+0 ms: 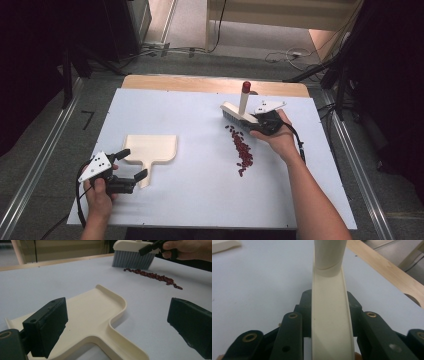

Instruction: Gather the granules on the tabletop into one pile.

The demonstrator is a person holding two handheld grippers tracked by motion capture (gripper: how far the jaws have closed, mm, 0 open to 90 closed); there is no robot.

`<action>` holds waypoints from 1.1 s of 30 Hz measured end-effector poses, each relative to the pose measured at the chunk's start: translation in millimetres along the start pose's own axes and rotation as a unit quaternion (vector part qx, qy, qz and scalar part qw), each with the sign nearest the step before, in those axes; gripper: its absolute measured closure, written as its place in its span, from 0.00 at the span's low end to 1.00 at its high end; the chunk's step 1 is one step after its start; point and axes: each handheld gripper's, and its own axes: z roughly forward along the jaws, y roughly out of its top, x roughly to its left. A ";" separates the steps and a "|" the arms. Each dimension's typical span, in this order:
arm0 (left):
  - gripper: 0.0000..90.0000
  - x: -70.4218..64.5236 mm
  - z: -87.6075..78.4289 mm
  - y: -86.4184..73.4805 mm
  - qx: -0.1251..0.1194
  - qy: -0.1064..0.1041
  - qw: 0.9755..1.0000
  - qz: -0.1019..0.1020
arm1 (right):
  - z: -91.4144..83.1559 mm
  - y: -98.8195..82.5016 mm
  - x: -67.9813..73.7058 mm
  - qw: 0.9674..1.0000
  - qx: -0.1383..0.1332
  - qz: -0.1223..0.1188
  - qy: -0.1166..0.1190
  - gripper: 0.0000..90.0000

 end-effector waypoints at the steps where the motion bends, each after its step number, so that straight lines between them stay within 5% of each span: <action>1: 0.03 0.0 0.1 0.0 0.000 -0.001 1.000 0.000 | -1.1 -0.8 2.7 1.000 0.003 -0.007 0.005 0.73; 10: 0.03 -0.7 0.2 0.0 0.002 0.000 1.000 0.001 | -16.1 -13.2 16.3 0.998 0.002 -0.034 0.046 0.73; 33: 0.03 -0.9 0.5 0.0 0.003 0.000 1.000 0.002 | -48.7 -28.5 57.3 0.993 0.002 -0.079 0.088 0.73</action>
